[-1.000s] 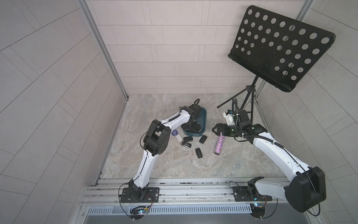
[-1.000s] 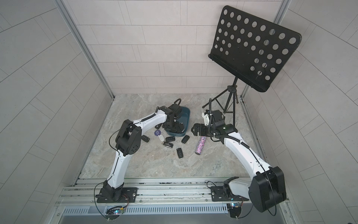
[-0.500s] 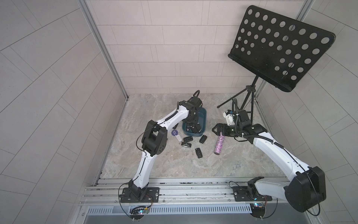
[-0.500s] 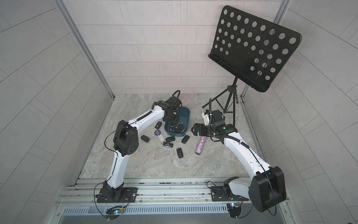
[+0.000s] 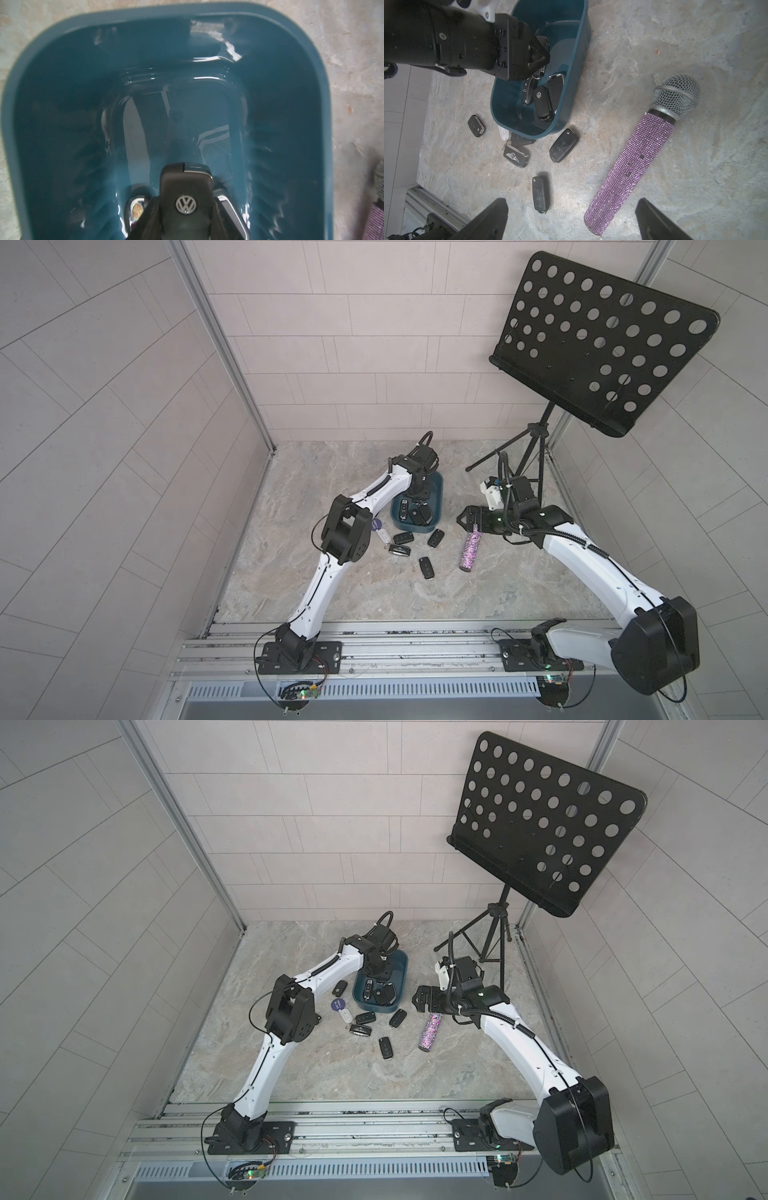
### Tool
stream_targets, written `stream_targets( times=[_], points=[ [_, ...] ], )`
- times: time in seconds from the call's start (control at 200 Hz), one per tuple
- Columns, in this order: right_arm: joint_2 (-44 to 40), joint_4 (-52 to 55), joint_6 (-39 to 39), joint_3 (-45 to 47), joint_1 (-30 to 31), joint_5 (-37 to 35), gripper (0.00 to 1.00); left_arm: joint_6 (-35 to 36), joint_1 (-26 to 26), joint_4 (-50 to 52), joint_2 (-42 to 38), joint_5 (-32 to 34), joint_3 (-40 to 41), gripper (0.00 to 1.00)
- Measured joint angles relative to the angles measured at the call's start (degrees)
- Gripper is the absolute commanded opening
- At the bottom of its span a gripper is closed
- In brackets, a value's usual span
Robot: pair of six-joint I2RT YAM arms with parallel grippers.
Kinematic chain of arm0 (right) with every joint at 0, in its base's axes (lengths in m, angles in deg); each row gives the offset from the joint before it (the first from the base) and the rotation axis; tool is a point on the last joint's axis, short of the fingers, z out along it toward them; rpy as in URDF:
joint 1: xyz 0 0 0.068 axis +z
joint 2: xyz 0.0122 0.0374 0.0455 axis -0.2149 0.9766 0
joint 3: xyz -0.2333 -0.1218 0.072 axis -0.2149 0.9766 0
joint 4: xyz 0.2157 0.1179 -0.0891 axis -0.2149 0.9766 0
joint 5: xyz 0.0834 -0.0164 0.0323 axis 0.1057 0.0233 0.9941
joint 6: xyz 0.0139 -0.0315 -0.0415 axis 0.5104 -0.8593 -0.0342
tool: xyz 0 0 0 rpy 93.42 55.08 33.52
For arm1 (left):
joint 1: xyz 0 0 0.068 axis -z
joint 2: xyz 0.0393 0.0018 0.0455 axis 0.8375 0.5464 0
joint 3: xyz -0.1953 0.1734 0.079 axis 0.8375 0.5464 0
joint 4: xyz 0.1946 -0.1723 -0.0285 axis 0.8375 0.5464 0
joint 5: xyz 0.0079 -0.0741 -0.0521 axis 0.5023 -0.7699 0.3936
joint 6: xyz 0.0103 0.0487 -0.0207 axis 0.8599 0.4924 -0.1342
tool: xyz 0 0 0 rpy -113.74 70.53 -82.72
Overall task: Place the car key into the storage box
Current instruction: Place the car key in the storage box.
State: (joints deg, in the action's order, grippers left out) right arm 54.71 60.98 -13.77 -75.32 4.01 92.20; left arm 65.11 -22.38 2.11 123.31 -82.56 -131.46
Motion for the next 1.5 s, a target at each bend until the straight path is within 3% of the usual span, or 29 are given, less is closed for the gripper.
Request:
stream_targets(
  times=[0.495,0.846,1.121,1.291,1.501],
  points=[
    [-5.1,-1.4,0.6,5.1,-0.1,-6.1,1.0,0.0,-1.6,-0.7,2.5,1.9,-1.2,0.35],
    [-8.2,-3.1,1.0,7.6,-0.1,-6.9,1.0,-0.2,-2.1,-1.7,2.6,1.0,-1.1,0.57],
    [-7.7,-3.1,2.2,7.6,0.3,-6.6,1.0,-1.9,-2.1,-1.5,1.2,-2.9,-1.1,0.62],
    [-6.0,-3.2,2.7,7.6,2.4,-5.1,1.0,-3.1,-2.1,-1.2,-6.0,-5.5,2.4,0.65],
    [-5.2,-5.5,3.0,9.0,7.7,-4.8,0.98,-4.8,-2.3,-4.3,-26.1,-7.2,23.8,0.69]
  ],
)
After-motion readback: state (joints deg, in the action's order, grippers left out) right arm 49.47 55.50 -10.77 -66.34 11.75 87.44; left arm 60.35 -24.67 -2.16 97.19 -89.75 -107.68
